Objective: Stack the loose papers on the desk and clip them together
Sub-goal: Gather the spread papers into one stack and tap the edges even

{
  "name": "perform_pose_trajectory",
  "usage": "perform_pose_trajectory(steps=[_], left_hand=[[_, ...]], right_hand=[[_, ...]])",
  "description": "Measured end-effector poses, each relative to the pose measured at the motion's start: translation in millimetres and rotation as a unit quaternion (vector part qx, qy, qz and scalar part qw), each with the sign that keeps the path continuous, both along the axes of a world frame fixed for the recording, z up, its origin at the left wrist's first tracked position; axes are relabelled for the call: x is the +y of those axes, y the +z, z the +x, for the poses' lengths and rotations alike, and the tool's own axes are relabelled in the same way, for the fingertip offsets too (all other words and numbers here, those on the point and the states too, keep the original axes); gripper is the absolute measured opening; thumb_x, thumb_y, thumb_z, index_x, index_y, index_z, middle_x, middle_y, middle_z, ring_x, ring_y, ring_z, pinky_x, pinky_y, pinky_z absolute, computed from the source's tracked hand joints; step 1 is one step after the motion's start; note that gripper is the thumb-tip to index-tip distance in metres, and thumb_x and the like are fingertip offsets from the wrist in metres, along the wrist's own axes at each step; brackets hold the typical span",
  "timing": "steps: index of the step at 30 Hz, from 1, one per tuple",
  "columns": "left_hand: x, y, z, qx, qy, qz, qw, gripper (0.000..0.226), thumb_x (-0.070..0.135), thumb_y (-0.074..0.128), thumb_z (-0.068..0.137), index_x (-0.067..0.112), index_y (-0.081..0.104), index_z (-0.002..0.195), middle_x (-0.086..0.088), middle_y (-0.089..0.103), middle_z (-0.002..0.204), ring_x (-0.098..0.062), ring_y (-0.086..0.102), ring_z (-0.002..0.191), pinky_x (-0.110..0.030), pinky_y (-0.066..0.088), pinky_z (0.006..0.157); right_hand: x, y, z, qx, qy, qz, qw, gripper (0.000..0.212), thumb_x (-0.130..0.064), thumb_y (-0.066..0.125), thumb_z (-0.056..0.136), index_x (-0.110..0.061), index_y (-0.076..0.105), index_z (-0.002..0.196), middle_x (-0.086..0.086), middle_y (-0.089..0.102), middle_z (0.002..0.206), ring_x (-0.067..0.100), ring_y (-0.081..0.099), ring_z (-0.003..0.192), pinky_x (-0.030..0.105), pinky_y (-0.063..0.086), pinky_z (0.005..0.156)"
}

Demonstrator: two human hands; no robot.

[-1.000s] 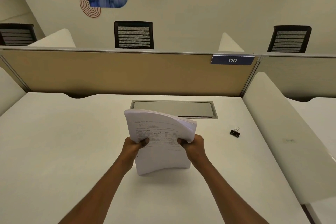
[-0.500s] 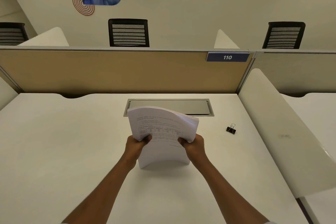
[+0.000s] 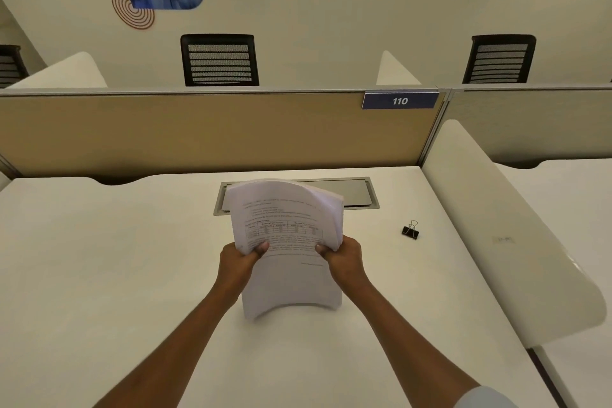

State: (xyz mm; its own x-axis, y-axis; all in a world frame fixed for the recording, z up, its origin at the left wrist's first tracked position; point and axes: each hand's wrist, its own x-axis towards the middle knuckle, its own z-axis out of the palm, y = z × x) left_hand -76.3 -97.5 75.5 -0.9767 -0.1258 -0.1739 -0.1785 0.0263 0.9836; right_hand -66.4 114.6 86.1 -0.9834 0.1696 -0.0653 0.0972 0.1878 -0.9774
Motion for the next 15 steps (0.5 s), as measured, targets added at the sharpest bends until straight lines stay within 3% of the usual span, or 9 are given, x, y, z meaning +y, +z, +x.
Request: perform_pose_trajectory(steps=[8, 11, 15], left_hand=[[-0.6, 1.6, 1.2, -0.009, -0.052, 0.055, 0.997, 0.027, 0.012, 0.075, 0.081, 0.014, 0.07, 0.107, -0.003, 0.075, 0.104, -0.021, 0.074, 0.09, -0.03, 0.061, 0.073], [-0.5, -5.8, 6.6, -0.032, -0.081, 0.082, 0.993, 0.036, 0.019, 0.078, 0.078, 0.012, 0.069, 0.112, -0.007, 0.075, 0.108, -0.026, 0.073, 0.096, -0.036, 0.06, 0.08], [1.9, -20.4, 15.4, -0.08, -0.128, 0.102, 0.983, 0.058, 0.035, 0.08, 0.066, 0.01, 0.067, 0.117, -0.008, 0.073, 0.113, -0.029, 0.071, 0.102, -0.044, 0.055, 0.091]], right_hand=[[15.2, 4.1, -0.9, -0.043, 0.038, -0.024, 0.998, 0.015, -0.007, 0.069, 0.083, -0.015, 0.064, 0.094, 0.0, 0.068, 0.09, 0.019, 0.068, 0.078, 0.025, 0.057, 0.065], [20.7, -4.3, 3.3, -0.076, 0.037, -0.043, 0.996, 0.018, -0.005, 0.07, 0.081, -0.017, 0.064, 0.093, 0.003, 0.071, 0.096, 0.022, 0.07, 0.082, 0.032, 0.06, 0.069], [32.1, -21.0, 9.1, -0.149, 0.033, -0.101, 0.983, 0.028, 0.004, 0.069, 0.076, -0.005, 0.067, 0.102, 0.011, 0.073, 0.101, 0.031, 0.072, 0.086, 0.045, 0.06, 0.078]])
